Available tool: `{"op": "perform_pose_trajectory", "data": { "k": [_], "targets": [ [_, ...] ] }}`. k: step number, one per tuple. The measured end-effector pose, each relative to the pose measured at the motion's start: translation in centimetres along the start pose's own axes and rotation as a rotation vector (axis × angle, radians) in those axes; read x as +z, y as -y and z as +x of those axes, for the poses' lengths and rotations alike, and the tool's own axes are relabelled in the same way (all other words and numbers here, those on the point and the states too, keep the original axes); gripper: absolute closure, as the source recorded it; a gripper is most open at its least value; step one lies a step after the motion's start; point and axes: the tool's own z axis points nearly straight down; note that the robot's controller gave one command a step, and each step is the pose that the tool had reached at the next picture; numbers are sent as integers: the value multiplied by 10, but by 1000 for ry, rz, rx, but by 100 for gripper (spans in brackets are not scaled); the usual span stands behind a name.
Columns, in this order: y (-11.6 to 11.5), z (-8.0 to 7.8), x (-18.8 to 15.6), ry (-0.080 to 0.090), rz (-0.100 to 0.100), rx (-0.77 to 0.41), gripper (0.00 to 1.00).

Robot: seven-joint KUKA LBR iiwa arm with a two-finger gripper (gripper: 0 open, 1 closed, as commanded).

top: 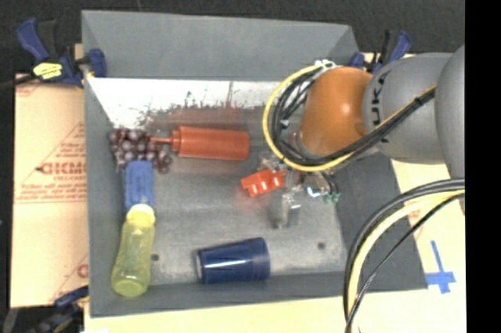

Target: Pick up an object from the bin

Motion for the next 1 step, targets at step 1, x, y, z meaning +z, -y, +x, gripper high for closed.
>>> {"op": "perform_pose_trajectory", "data": {
  "k": [1],
  "targets": [
    [-2, 3, -44, 1, 2, 4, 0]
  ]
}}
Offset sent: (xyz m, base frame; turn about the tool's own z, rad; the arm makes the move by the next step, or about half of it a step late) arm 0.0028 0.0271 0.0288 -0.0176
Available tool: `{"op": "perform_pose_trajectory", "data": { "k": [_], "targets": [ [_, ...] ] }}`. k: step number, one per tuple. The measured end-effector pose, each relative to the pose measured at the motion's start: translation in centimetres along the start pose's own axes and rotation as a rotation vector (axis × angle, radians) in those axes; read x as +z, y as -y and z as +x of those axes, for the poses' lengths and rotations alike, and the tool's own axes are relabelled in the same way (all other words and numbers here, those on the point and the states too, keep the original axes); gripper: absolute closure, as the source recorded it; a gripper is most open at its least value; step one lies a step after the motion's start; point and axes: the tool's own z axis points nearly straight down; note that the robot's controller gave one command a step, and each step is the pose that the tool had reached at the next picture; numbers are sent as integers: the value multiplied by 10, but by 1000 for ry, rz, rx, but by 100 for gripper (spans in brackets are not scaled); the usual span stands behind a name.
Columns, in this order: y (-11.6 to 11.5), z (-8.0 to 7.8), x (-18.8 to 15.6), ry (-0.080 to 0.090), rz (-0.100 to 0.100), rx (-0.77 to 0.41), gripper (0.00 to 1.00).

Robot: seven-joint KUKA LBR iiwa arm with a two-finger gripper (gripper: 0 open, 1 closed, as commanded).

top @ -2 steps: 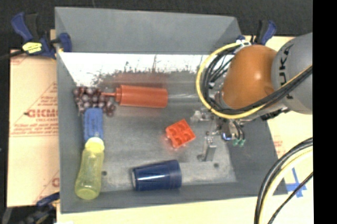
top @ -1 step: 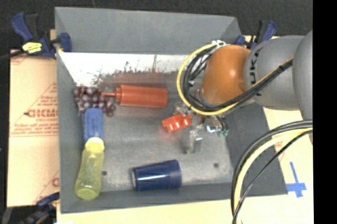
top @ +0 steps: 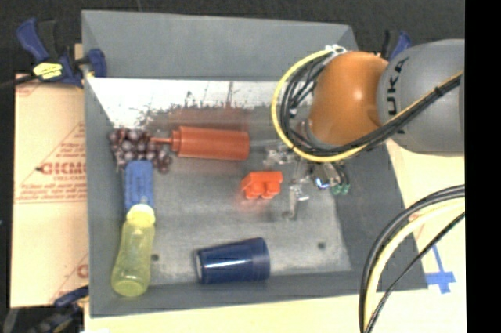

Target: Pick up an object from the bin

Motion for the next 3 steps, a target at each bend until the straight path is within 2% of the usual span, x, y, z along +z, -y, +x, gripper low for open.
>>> {"op": "perform_pose_trajectory", "data": {
  "k": [1, 2, 3],
  "targets": [
    [-23, -12, 15, 0, -1, -23, 0],
    [-19, -25, 45, -2, 2, -139, 0],
    [-15, -16, 44, 5, 0, 74, 100]
  ]
}}
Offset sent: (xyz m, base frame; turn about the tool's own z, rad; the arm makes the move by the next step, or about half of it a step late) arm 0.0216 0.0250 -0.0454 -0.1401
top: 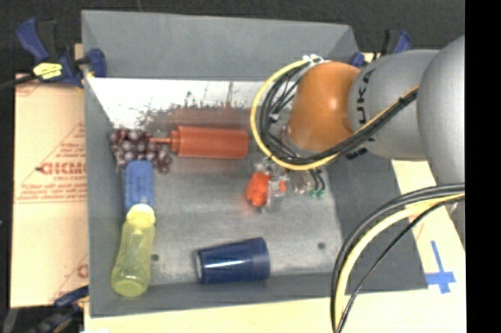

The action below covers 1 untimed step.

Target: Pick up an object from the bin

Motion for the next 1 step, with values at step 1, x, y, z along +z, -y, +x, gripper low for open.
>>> {"op": "perform_pose_trajectory", "data": {
  "k": [1],
  "targets": [
    [0, 0, 0, 0, 0, 0, 100]
  ]
}}
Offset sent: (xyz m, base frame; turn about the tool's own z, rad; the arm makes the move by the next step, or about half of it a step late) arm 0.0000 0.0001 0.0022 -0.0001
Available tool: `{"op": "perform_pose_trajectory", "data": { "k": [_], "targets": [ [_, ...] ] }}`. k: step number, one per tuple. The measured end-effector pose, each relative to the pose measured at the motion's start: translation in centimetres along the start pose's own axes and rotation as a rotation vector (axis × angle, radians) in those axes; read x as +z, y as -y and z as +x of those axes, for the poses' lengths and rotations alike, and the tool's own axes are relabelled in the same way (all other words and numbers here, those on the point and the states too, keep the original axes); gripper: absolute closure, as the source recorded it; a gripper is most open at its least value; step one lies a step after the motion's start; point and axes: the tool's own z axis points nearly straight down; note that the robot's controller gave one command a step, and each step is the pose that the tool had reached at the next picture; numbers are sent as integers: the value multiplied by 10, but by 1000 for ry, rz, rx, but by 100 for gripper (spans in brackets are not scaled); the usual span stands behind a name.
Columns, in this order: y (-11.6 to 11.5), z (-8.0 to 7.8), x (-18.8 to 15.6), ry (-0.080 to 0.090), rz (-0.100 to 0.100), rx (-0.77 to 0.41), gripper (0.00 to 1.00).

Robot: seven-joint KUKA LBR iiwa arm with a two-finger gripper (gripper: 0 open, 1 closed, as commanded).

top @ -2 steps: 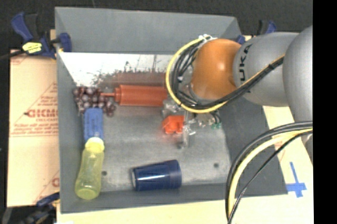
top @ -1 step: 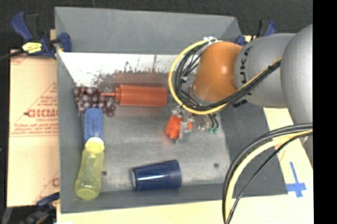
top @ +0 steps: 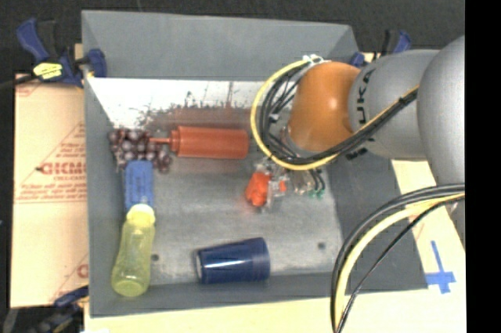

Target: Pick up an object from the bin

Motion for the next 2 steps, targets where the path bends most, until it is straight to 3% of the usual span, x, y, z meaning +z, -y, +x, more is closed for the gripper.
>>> {"op": "perform_pose_trajectory", "data": {
  "k": [1, 2],
  "targets": [
    [0, 0, -2, 2, 0, 0, 100],
    [1, 1, -46, -5, 0, 0, 100]
  ]
}}
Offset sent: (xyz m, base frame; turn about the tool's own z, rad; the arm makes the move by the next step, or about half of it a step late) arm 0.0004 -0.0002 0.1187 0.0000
